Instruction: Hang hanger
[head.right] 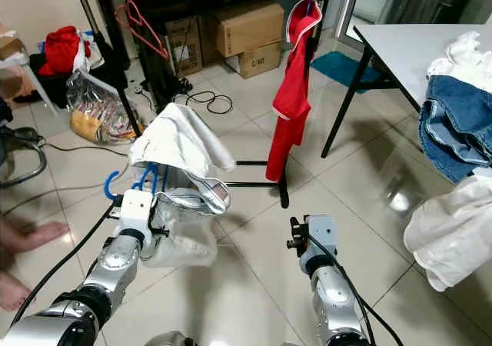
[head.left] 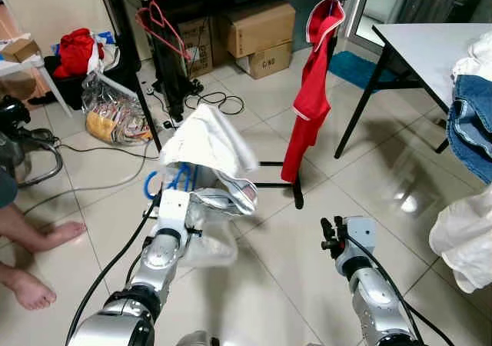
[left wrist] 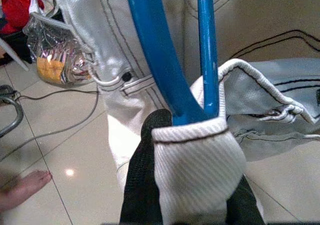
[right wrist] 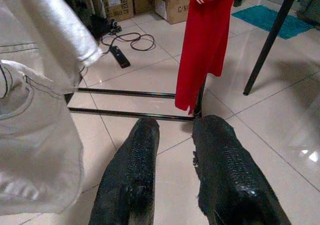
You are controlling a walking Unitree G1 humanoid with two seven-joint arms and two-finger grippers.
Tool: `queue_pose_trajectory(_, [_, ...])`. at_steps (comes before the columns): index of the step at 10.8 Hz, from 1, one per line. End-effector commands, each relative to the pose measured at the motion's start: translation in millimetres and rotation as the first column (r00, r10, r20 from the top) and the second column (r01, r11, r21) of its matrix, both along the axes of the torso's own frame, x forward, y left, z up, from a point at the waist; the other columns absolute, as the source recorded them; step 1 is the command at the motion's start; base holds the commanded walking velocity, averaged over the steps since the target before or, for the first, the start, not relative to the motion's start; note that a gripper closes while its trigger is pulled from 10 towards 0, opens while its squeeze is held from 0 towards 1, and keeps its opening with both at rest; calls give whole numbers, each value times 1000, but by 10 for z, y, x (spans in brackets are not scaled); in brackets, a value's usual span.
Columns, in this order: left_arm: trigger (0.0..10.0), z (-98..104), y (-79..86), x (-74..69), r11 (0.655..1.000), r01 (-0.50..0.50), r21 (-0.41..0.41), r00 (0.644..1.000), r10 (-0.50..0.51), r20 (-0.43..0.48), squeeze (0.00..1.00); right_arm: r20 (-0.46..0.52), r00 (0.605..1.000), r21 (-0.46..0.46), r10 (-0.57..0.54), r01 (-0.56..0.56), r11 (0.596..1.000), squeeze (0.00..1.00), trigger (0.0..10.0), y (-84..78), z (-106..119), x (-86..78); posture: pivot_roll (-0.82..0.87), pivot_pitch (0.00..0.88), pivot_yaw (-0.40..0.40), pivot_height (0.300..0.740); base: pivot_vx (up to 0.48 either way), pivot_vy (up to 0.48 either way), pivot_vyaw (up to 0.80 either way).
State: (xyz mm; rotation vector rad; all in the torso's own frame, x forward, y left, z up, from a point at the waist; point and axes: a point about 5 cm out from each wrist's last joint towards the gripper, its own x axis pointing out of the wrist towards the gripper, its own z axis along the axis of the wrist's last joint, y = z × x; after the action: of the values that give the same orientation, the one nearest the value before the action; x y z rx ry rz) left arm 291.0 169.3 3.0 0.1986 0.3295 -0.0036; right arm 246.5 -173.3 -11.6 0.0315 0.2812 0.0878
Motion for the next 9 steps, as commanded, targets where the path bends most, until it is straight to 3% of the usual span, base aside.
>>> queue_pose_trajectory(1, [10000,157,3,99,1000,0,-28,995,3,103,0,3,1000,-14,2,-2,1000,0,10000,-10,-3,-5,6,15,22,740,0,0,0])
queue_pose_trajectory(9, [10000,158,33,70,999,-12,-30,992,16,126,0,-1,998,-13,58,-58,998,0,10000,90,19,88,39,3,9,740,0,0,0])
